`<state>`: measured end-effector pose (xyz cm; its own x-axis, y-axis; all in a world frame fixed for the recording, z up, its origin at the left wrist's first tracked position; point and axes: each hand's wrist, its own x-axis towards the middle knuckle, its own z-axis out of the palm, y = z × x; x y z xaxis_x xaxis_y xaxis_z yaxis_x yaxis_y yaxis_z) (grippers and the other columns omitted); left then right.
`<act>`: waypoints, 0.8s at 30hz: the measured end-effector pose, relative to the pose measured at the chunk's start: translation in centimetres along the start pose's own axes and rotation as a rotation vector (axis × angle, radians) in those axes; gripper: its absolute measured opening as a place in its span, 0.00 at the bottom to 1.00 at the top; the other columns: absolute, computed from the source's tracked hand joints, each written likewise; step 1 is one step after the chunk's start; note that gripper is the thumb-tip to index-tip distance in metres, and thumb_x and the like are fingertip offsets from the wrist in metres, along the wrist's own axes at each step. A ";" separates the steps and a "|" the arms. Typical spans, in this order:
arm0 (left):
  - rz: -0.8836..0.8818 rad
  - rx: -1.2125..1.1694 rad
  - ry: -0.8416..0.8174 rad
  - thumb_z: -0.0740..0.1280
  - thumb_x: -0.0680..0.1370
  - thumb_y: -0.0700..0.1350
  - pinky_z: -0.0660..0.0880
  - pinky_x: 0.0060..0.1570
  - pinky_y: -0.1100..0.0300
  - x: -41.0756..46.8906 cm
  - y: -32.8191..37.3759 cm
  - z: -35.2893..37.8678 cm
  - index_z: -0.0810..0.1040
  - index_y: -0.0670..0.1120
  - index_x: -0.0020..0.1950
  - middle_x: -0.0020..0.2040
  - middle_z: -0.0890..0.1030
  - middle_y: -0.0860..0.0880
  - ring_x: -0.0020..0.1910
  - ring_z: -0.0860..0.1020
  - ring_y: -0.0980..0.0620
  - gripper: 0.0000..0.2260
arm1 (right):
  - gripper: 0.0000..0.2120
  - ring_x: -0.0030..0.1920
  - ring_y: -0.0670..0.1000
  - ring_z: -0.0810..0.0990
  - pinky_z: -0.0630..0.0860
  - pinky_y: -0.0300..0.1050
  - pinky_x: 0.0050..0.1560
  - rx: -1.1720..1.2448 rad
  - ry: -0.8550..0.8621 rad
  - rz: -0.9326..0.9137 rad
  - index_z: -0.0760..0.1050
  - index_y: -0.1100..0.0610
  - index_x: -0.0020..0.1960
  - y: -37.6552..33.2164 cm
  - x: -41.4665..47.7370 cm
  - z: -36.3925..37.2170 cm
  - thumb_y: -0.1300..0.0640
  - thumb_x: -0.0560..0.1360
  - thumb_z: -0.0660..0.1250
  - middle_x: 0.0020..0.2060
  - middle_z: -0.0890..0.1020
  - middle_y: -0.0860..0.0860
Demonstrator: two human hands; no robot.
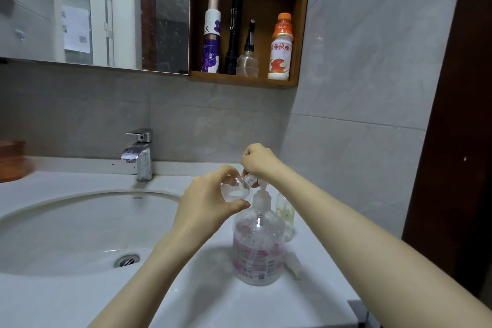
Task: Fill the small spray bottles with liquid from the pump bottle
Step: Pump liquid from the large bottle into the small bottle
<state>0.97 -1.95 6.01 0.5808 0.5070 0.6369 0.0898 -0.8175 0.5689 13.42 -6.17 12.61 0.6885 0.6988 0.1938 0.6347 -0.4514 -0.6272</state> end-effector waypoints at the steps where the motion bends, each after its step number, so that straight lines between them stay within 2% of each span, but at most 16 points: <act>1: -0.001 -0.005 0.004 0.78 0.63 0.48 0.75 0.49 0.52 0.0 0.0 0.0 0.77 0.53 0.51 0.41 0.77 0.64 0.50 0.79 0.53 0.19 | 0.08 0.40 0.59 0.75 0.74 0.47 0.36 0.010 -0.002 0.012 0.70 0.63 0.48 0.0 0.1 0.0 0.68 0.75 0.52 0.53 0.79 0.64; 5: 0.001 -0.007 0.013 0.79 0.63 0.48 0.75 0.48 0.52 -0.1 0.1 0.1 0.77 0.54 0.50 0.40 0.76 0.65 0.50 0.79 0.53 0.19 | 0.07 0.41 0.59 0.75 0.73 0.48 0.41 0.045 0.000 0.055 0.70 0.64 0.50 0.3 0.6 0.1 0.69 0.77 0.54 0.53 0.80 0.65; 9: 0.004 -0.011 0.012 0.79 0.63 0.48 0.75 0.49 0.52 -0.2 0.2 0.2 0.77 0.53 0.50 0.41 0.77 0.63 0.50 0.79 0.53 0.18 | 0.10 0.45 0.61 0.79 0.79 0.54 0.47 0.034 -0.028 0.078 0.73 0.67 0.56 0.4 0.8 0.2 0.68 0.77 0.56 0.53 0.79 0.65; 11: 0.002 -0.007 0.006 0.78 0.64 0.48 0.75 0.48 0.53 -0.2 0.2 0.2 0.77 0.53 0.50 0.41 0.77 0.63 0.49 0.79 0.53 0.18 | 0.11 0.43 0.61 0.79 0.79 0.54 0.47 0.004 -0.047 0.087 0.73 0.68 0.57 0.5 0.8 0.1 0.68 0.78 0.56 0.52 0.80 0.65; 14: 0.001 0.004 -0.004 0.78 0.64 0.48 0.75 0.48 0.52 -0.2 0.3 0.2 0.76 0.54 0.50 0.41 0.76 0.64 0.50 0.78 0.53 0.18 | 0.11 0.35 0.60 0.79 0.79 0.52 0.41 -0.052 -0.067 0.109 0.73 0.67 0.57 0.5 0.6 0.0 0.67 0.78 0.56 0.40 0.80 0.62; 17: 0.007 0.018 -0.012 0.78 0.64 0.48 0.75 0.48 0.52 -0.1 0.3 0.1 0.76 0.54 0.50 0.41 0.76 0.64 0.50 0.78 0.53 0.18 | 0.10 0.34 0.61 0.78 0.80 0.54 0.45 -0.065 -0.079 0.125 0.73 0.67 0.55 0.1 0.4 -0.2 0.67 0.77 0.56 0.32 0.76 0.60; 20: 0.012 0.037 -0.012 0.77 0.65 0.48 0.75 0.48 0.54 0.0 0.4 0.0 0.76 0.54 0.51 0.41 0.75 0.65 0.50 0.78 0.52 0.18 | 0.09 0.31 0.60 0.77 0.78 0.50 0.37 -0.087 -0.085 0.128 0.73 0.67 0.53 -0.1 0.3 -0.3 0.67 0.77 0.56 0.31 0.76 0.60; 24: 0.019 0.050 -0.006 0.76 0.66 0.49 0.74 0.48 0.54 -0.1 0.6 0.0 0.76 0.54 0.53 0.43 0.75 0.63 0.50 0.78 0.51 0.18 | 0.05 0.29 0.58 0.75 0.71 0.43 0.25 -0.151 -0.073 0.126 0.70 0.65 0.47 -0.1 0.0 -0.4 0.66 0.78 0.56 0.35 0.76 0.61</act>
<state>0.98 -2.49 6.21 0.5878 0.4894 0.6442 0.1190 -0.8399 0.5295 13.52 -6.34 13.03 0.7420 0.6674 0.0626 0.5944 -0.6118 -0.5219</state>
